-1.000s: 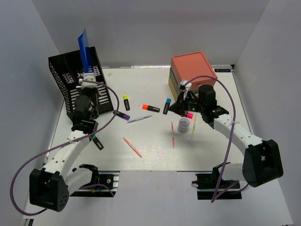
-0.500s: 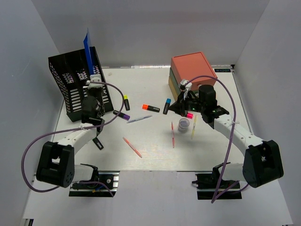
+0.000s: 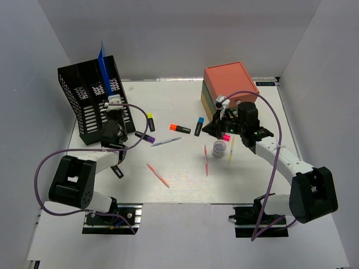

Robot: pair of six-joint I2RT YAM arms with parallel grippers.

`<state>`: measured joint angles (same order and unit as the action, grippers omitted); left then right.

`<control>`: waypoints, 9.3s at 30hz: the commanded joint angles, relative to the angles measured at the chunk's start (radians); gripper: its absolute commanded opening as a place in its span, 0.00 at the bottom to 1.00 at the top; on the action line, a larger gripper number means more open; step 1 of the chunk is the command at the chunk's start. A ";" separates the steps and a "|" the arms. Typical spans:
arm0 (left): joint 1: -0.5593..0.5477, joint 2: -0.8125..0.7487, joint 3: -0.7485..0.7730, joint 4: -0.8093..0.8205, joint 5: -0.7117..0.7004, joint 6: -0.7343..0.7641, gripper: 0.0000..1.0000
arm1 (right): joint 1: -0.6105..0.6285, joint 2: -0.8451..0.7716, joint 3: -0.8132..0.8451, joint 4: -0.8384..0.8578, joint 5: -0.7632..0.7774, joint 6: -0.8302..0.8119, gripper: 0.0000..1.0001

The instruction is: Organize the desk

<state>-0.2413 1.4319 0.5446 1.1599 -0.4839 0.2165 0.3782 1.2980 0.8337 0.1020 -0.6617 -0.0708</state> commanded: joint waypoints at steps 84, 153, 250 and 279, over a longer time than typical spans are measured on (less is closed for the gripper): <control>0.145 -0.082 0.351 -0.553 0.137 -0.351 0.00 | -0.151 -0.071 -0.016 0.047 -0.134 0.092 0.00; 0.108 -0.252 0.400 -0.925 0.132 -0.463 0.78 | -0.183 -0.172 0.084 -0.191 -0.058 -0.116 0.76; 0.086 -0.401 0.167 -1.132 0.924 -0.486 0.68 | -0.426 -0.042 0.114 -0.220 0.175 0.226 0.32; 0.086 -0.412 0.169 -1.134 0.936 -0.471 0.69 | -0.443 -0.197 0.036 -0.395 -0.025 -0.141 0.80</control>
<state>-0.1528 1.0523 0.7074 0.0219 0.4408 -0.2695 -0.0677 1.1294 0.8730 -0.2287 -0.5900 -0.0658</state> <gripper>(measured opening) 0.688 0.797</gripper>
